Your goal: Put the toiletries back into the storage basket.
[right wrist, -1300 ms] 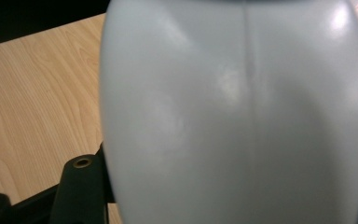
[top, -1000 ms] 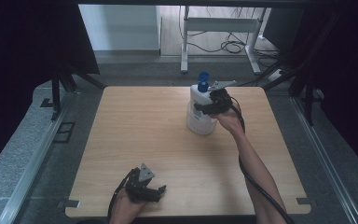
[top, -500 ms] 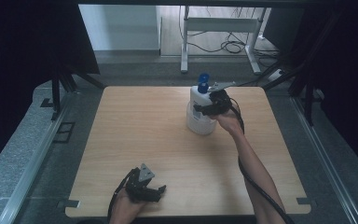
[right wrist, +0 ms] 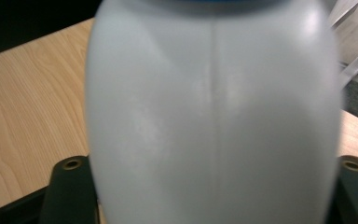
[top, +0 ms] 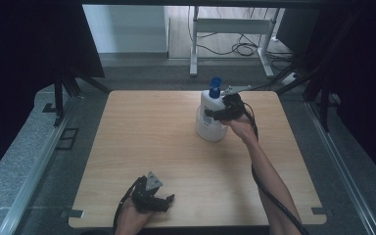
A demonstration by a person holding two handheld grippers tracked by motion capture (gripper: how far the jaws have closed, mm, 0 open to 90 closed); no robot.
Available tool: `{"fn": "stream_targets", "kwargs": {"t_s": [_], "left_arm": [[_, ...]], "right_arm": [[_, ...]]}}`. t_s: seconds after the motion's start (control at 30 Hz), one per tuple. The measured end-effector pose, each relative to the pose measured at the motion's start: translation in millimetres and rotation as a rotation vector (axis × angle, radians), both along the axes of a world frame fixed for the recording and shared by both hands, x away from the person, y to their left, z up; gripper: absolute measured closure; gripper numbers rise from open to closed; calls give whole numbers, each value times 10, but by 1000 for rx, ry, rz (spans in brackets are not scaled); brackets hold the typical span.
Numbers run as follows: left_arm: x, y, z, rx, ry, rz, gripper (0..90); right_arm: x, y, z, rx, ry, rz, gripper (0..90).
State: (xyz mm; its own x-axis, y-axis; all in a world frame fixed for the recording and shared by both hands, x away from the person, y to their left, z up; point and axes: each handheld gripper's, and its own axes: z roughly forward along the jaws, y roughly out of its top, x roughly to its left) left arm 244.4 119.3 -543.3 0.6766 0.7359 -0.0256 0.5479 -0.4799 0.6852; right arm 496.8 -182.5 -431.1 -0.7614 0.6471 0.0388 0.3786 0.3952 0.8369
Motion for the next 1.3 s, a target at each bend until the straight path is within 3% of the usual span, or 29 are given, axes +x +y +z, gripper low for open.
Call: {"fn": "stream_targets", "kwargs": {"t_s": [0.5,1.3], "left_arm": [[1,-2,-1,-1,0,0,116],[0,-3,0,0,0,1,116]], "right_arm": [[-59,-63,66,14,-22,-9,239],[-172,-62,193,-24,-76,7,170]]}}
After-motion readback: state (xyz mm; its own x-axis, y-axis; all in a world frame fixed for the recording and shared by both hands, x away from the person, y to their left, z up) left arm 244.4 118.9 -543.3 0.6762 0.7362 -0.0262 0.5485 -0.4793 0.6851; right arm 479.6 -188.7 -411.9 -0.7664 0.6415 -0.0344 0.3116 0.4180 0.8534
